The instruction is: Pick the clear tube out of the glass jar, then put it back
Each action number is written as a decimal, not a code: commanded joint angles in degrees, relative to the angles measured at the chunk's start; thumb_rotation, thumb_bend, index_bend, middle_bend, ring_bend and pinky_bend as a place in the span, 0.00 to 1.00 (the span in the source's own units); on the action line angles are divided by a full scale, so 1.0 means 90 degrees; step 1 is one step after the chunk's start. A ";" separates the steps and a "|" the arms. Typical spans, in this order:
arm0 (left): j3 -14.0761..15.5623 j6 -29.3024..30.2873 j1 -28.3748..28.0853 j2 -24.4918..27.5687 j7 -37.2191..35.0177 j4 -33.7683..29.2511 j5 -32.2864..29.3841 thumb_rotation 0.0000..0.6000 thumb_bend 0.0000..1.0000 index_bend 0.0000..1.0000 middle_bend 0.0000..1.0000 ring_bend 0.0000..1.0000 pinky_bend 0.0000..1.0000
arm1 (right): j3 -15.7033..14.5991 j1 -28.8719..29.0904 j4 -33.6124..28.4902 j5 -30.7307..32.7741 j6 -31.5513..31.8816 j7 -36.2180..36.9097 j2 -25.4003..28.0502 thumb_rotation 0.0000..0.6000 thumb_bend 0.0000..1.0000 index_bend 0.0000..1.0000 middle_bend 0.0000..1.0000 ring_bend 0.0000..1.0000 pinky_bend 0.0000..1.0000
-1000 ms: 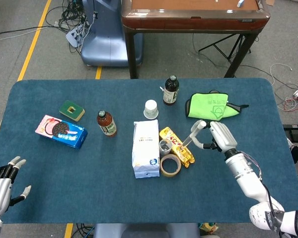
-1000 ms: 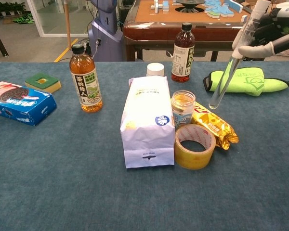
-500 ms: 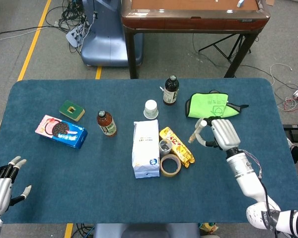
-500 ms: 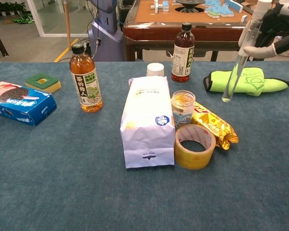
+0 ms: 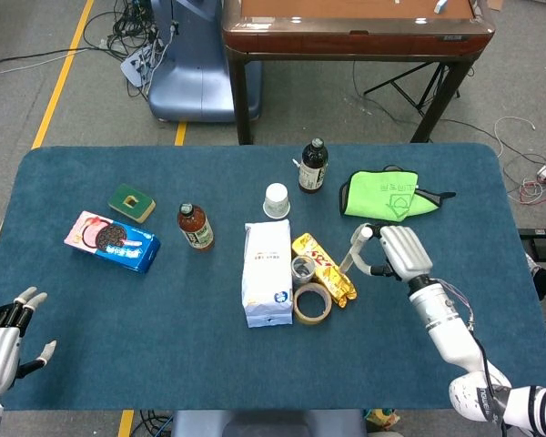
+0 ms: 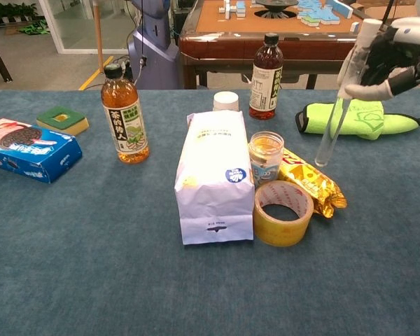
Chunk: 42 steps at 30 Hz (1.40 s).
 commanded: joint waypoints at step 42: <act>0.0035 0.0062 0.0114 -0.0084 -0.0309 0.0331 -0.0007 1.00 0.30 0.15 0.09 0.17 0.13 | 0.0066 0.0724 0.0557 0.0036 -0.0082 0.0039 -0.1266 1.00 0.51 0.70 0.50 0.38 0.32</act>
